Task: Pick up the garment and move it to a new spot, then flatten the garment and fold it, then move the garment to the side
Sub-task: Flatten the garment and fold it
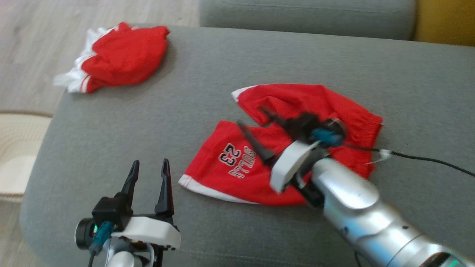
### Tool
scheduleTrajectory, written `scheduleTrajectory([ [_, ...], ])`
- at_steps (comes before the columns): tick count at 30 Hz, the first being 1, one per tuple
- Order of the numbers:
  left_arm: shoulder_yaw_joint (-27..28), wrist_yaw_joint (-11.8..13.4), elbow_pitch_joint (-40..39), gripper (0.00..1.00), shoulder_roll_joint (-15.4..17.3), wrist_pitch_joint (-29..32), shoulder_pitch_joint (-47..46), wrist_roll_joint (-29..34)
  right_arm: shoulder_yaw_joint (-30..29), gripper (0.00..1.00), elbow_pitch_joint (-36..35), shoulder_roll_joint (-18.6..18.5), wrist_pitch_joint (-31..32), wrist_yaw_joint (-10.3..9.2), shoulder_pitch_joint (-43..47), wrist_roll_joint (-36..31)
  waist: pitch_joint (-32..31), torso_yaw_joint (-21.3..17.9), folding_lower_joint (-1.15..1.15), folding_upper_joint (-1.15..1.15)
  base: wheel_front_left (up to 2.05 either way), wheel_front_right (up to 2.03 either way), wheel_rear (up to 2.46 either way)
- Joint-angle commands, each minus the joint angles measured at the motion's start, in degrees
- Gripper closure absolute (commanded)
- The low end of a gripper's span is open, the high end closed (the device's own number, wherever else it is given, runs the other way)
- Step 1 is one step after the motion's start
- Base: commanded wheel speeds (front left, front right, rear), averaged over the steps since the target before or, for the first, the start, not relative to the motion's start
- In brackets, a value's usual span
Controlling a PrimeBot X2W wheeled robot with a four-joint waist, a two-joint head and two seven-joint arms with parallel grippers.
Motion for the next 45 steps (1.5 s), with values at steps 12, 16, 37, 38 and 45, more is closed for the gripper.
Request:
scheduleTrajectory([
  [12, 3.69, -0.2, -1.46, 0.0, -0.14, -0.71, -1.2, 0.7, -31.22, 0.0, -11.75, 0.76, -2.79, 0.43, 12.72, -20.44, -1.81, -8.34, 0.0, 0.0, 0.0, 0.0, 0.0],
  [16, 4.39, -0.06, -1.6, 0.0, -0.14, -0.71, -0.39, 0.75, -37.72, 0.0, -20.35, 0.83, -2.8, 0.43, 20.45, -23.31, -1.99, -9.89, 0.0, 0.0, 0.0, 0.0, 0.0],
  [37, 4.8, 1.43, -3.69, 0.0, -0.14, -0.71, 4.51, -0.51, -42.35, 0.0, -30.99, 0.86, -2.81, 0.43, 33.81, -18.24, -4.38, -9.65, 0.0, 0.0, 0.0, 0.0, 0.0],
  [38, 4.76, 1.45, -3.73, 0.0, -0.14, -0.71, 4.49, -0.48, -42.34, 0.0, -30.79, 0.86, -2.81, 0.43, 33.74, -18.19, -4.37, -9.53, 0.0, 0.0, 0.0, 0.0, 0.0],
  [45, 4.7, 1.54, -3.82, 0.0, -0.14, -0.71, 4.37, -0.32, -42.41, 0.0, -29.75, 0.86, -2.81, 0.43, 33.12, -18.45, -4.28, -9.2, 0.0, 0.0, 0.0, 0.0, 0.0],
])
